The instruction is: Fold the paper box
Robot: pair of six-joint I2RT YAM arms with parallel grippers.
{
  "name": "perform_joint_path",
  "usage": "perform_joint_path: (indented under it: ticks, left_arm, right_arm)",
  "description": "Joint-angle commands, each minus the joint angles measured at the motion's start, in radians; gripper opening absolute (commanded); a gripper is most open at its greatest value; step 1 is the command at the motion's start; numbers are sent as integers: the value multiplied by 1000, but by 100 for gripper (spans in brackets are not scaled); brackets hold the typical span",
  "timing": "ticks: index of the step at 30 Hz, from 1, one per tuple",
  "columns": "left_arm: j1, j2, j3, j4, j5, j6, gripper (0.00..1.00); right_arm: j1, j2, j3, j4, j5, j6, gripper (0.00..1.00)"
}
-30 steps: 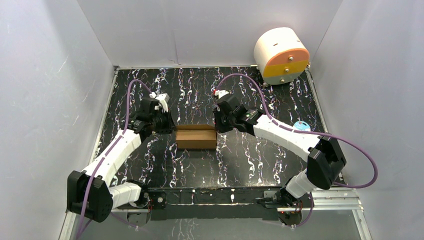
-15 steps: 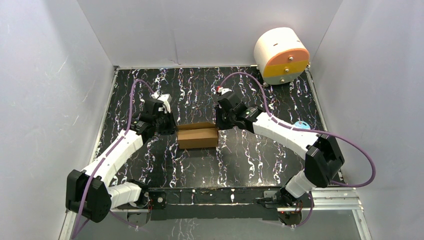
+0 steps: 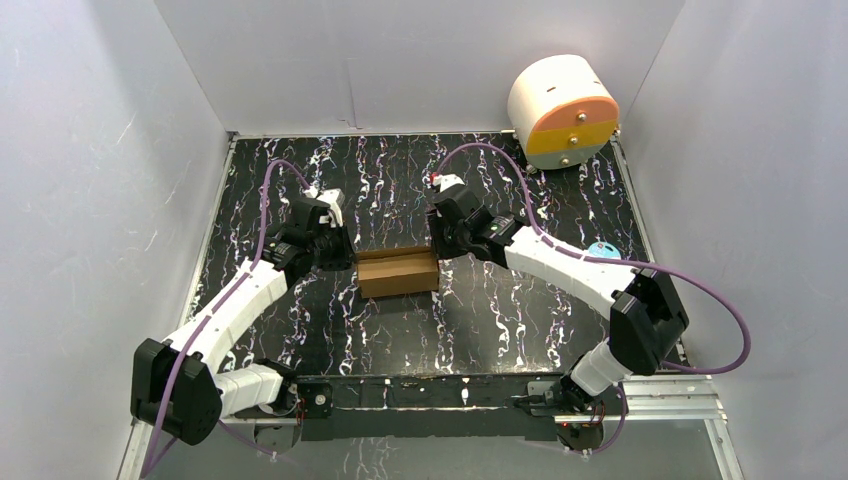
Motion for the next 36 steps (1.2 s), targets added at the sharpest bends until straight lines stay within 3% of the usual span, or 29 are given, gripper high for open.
perform_joint_path:
  ticks: [1,6,14,29,36]
  left_arm:
    - [-9,-2,26,-67,3,-8,4]
    - [-8,3,23,-67,3,-10,4]
    - [-10,4,20,-63,12,-22,4]
    - [-29,15,-32,-47,-19,-37,4]
    - [-65,24,-34,-45,-59,-53,4]
  right_arm:
    - [3,-43,-20,3,80,-43,32]
    - [2,-64,-56,17,91,-64,29]
    - [1,-64,-42,31,28,-49,4]
    - [-39,6,85,-83,-42,84,0]
    - [-101,33,80,-75,-162,124,0]
